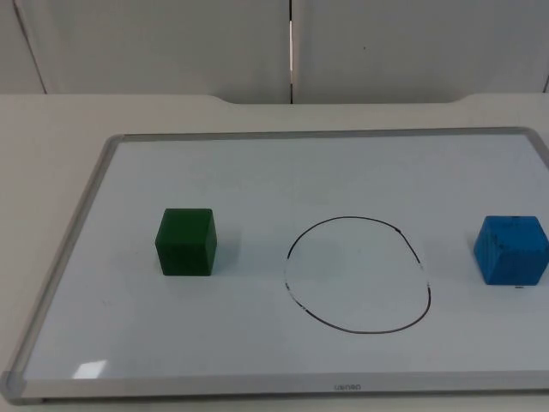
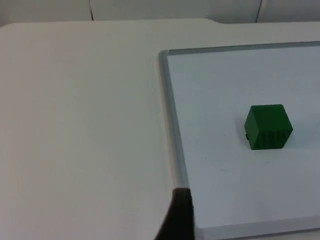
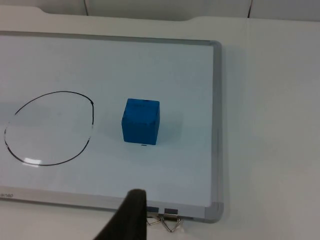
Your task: Push the two cubes into the marked area.
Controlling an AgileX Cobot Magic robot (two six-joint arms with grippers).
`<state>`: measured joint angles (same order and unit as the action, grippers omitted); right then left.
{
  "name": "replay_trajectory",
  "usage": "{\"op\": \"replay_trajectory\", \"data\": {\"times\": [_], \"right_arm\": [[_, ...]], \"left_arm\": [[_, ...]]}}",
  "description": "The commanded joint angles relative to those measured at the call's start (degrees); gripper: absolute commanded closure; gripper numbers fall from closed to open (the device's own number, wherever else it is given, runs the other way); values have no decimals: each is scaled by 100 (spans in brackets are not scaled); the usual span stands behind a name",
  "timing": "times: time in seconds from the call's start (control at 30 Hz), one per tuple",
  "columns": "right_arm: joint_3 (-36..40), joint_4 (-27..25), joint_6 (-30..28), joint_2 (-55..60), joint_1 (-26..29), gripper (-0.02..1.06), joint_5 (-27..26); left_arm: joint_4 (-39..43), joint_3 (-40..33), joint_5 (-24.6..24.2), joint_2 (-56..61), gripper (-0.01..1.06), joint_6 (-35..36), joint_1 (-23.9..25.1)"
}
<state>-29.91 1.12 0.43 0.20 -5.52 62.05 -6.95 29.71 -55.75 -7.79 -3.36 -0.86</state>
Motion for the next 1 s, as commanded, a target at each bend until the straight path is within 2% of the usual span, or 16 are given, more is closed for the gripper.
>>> {"op": "replay_trajectory", "data": {"times": [0.0,0.17,0.37,0.53,0.9,0.97], "right_arm": [[42,-15,0,-20,27,-1,-21],[42,-15,0,-20,27,-1,-21],[42,-15,0,-20,27,-1,-21],[42,-15,0,-20,27,-1,-21],[42,-25,0,-20,27,-1,-21],[42,-39,13,-20,27,-1,-21]], "left_arm": [[-214,45,315,-200,40,-204,28],[-644,45,732,-606,52,-582,28],[-825,45,1168,-929,53,-582,28],[-1728,45,1773,-1184,53,-1135,28],[-2444,45,1864,-1627,54,-1281,28],[-2509,45,1913,-1764,58,-1476,28]]}}
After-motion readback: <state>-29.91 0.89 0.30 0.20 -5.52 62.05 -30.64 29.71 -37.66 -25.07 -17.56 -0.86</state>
